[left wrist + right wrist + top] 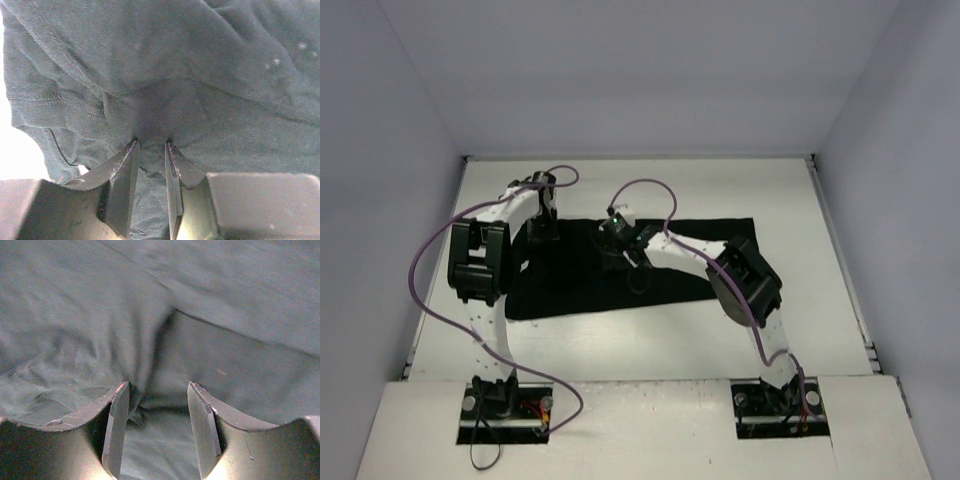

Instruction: Fold and stack the t-shirts

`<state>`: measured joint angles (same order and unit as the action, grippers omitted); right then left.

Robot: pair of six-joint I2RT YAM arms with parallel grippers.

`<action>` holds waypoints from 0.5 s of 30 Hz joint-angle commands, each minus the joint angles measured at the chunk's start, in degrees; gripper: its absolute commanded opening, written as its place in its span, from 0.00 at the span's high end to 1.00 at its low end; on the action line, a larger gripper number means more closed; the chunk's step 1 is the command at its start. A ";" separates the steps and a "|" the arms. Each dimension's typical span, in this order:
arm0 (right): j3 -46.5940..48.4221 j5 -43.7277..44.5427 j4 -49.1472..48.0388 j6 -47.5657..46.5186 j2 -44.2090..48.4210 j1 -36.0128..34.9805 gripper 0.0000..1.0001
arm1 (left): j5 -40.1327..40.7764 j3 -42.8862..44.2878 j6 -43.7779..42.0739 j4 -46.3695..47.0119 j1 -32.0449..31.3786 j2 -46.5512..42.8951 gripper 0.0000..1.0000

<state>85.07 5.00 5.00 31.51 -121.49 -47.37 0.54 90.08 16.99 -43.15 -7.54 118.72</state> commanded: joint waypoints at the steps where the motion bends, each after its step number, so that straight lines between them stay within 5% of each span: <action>1: -7.18 11.63 6.62 0.25 5.42 0.84 0.53 | 3.98 0.46 0.04 2.25 1.85 0.33 0.77; 11: -8.58 7.92 7.30 -5.04 13.26 1.31 0.52 | 2.75 3.40 -0.67 2.22 2.09 -0.62 0.75; 15: -7.38 3.53 7.91 -8.00 18.74 3.72 0.51 | -0.48 3.35 0.63 1.85 1.93 -7.39 0.59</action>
<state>76.05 11.10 10.81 27.48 -112.51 -46.03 0.67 91.31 16.84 -42.70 -6.55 119.20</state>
